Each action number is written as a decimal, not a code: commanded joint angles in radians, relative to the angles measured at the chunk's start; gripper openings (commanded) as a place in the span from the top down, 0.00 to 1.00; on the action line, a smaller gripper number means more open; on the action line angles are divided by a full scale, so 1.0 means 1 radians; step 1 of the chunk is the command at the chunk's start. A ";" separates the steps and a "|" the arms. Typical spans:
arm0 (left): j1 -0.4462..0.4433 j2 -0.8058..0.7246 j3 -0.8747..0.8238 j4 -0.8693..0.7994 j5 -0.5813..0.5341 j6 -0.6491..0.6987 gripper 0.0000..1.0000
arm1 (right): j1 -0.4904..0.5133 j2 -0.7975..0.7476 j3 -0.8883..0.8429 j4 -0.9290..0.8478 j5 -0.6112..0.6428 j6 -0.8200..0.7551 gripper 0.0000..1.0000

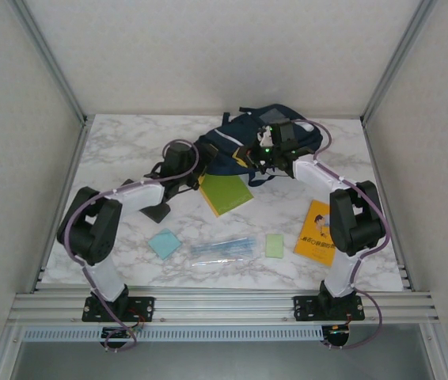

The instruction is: Pack the student bag

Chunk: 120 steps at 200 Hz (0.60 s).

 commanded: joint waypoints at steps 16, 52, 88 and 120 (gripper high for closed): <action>-0.008 0.126 0.107 0.085 0.032 -0.065 0.16 | 0.021 -0.040 0.002 0.063 -0.161 -0.084 1.00; -0.008 0.157 0.140 0.060 -0.002 -0.029 0.85 | 0.020 -0.065 -0.011 -0.001 -0.142 -0.127 1.00; 0.006 0.169 0.178 0.009 -0.017 -0.043 1.00 | -0.012 -0.134 -0.028 -0.157 -0.029 -0.186 0.38; 0.012 0.153 0.204 -0.026 -0.044 -0.078 1.00 | -0.096 -0.244 -0.147 -0.200 0.040 -0.182 0.01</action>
